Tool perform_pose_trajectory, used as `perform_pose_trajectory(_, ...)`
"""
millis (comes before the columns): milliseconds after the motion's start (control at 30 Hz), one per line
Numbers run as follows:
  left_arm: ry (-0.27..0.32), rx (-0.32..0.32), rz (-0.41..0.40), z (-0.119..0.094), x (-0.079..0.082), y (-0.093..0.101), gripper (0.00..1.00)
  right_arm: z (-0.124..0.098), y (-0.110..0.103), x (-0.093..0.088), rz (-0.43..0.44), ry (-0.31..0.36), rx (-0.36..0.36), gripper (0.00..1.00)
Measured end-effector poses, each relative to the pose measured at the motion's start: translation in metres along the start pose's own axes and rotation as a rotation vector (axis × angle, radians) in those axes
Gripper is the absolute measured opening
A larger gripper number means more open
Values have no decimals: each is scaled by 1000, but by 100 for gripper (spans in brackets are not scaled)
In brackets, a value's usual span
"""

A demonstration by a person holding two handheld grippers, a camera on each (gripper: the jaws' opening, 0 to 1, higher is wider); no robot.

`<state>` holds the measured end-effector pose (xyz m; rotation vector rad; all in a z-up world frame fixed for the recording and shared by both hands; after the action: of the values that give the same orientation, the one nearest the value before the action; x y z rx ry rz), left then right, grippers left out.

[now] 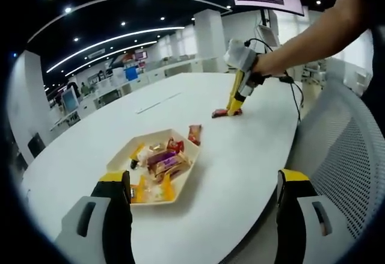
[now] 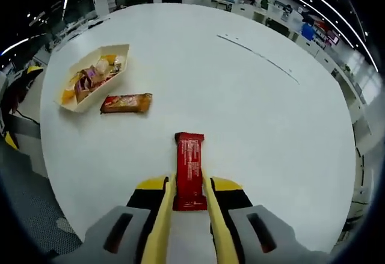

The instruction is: Place the target food into the container with the food tongs after gripping and lifting it, then release it inside without dropping or visibly crushing the food.

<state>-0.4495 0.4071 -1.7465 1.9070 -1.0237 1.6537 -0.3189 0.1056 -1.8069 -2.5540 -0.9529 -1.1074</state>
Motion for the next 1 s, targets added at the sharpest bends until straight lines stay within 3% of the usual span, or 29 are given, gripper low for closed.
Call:
perform_pose_trajectory(67,5,-3,-6,0,0,0,98,0,3,3,-41,12,-17,24)
perform_pose_trajectory(267,-4,-10,-8,1,-1,1,99,-3,0,13,-15,37,4,23)
perform_pose_trajectory(433,78,-11,-32,-1,12,2,100,-9,1,23,-17,58,14,23)
perform_pose_trajectory(800,82,17,-31,-1,12,-2,100,-12,-4,38,-66,75,34,23)
perform_pose_trajectory(1000,70,-2,-26,0,10,1,100,-20,-1,49,-45,122,28,23)
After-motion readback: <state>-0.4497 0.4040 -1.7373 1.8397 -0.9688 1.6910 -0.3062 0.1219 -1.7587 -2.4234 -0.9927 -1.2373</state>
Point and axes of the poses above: the point that each gripper's makers call its tool centre point, and the gripper's own axes: z roughly forward along the fingers, y roughly to its right, x roughly out of its top, the point moved 4 cm from there along -z, roughly backward along the fingers, and after that the axes turned 15 degrees about y, right-handed, at the moved point
